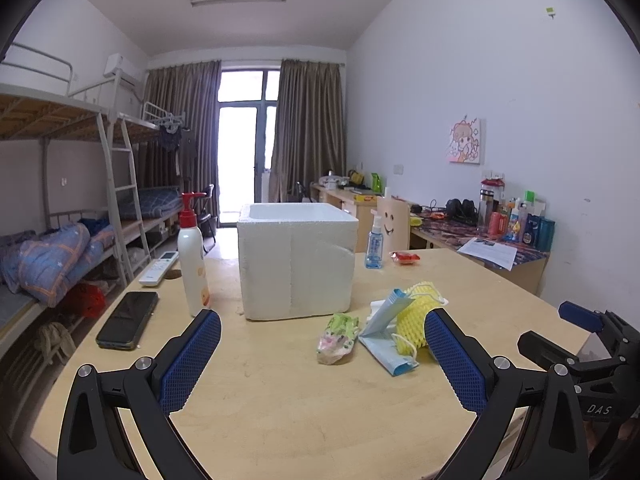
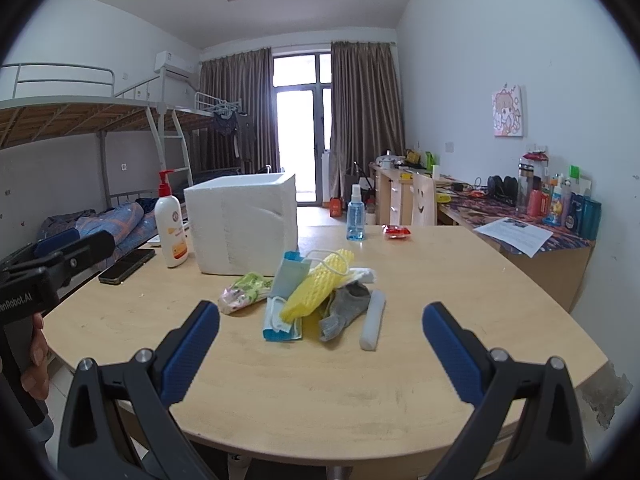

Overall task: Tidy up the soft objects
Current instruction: 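Reach the left tool to the wet-wipe pack while the right tool approaches the yellow net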

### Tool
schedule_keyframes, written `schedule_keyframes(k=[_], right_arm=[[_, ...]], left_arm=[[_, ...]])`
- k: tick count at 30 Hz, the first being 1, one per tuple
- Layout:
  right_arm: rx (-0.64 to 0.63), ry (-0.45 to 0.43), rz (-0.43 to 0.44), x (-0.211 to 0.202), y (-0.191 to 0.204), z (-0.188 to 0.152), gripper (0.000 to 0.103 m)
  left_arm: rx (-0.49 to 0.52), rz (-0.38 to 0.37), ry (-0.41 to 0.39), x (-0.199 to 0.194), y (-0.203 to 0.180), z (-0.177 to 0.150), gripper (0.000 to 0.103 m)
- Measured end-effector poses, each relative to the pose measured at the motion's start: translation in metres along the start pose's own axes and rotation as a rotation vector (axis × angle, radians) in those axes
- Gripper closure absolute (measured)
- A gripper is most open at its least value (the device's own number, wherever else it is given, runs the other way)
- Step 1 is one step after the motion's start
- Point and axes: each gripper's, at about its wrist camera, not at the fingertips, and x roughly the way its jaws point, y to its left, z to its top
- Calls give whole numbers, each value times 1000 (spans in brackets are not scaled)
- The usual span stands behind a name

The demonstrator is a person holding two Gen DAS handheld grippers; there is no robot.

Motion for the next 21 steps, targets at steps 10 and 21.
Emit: schedule_keyframes(k=[10, 21], right_arm=[[23, 55, 10, 29, -10, 3, 0], [8, 120, 2, 60, -13, 3, 0]], left_arm=[[5, 0, 83, 41, 6, 4, 1], [36, -7, 215, 92, 6, 2, 1]])
